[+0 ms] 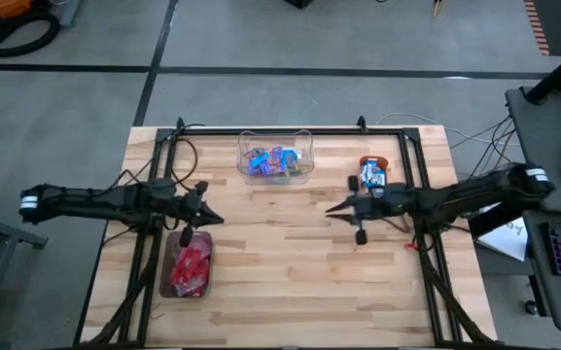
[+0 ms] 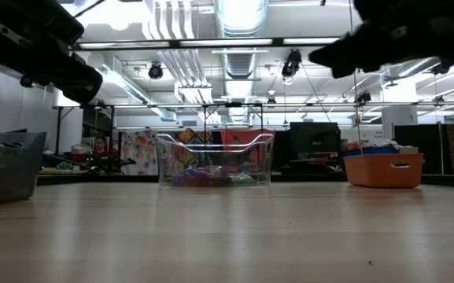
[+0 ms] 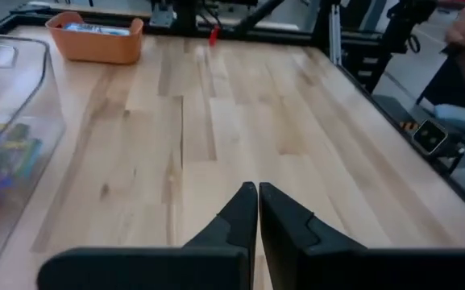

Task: Sort candy
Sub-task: Return to Home Position

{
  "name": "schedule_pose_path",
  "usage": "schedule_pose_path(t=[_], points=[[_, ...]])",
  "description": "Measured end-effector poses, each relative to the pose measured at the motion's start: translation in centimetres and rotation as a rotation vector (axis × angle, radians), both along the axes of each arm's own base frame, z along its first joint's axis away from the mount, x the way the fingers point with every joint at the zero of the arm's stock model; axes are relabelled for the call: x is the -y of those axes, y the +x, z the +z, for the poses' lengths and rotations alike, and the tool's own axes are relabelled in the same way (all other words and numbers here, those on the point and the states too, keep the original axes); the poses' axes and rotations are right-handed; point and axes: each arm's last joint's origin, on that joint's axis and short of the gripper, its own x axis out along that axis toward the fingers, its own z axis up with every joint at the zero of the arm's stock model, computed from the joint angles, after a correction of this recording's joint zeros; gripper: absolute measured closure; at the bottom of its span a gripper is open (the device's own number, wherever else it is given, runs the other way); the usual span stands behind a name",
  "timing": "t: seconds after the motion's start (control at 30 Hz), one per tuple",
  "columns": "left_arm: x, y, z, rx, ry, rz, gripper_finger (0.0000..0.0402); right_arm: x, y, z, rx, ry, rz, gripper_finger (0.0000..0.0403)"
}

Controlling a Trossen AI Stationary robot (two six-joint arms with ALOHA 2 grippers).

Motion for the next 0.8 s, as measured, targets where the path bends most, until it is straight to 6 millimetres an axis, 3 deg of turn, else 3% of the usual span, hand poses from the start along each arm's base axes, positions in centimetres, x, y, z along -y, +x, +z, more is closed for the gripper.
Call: schedule_pose_path(t=[0.27, 0.43, 0.57, 0.8], points=[[0.2, -3.1, 1.5, 0.203, 0.022, -0.002, 0.0402, 1.4, -5.6, -0.7, 0.151, -0.024, -0.075, 0.0367], [0.3, -4.6, 0.5, 0.337, 0.038, -0.016, 0.0402, 1.5, -8.0, -1.8, 0.242, -0.014, -0.038, 0.0367], [0.4, -4.1, -1.3, 0.331, 0.035, -0.086, 0.0402, 1.3, -10.0, -1.8, 0.347, -0.002, 0.006, 0.0367], [0.4, -3.6, -2.5, 0.369, 0.017, -0.070, 0.0401, 1.2, -11.8, -2.1, 0.335, -0.001, 0.010, 0.0367]])
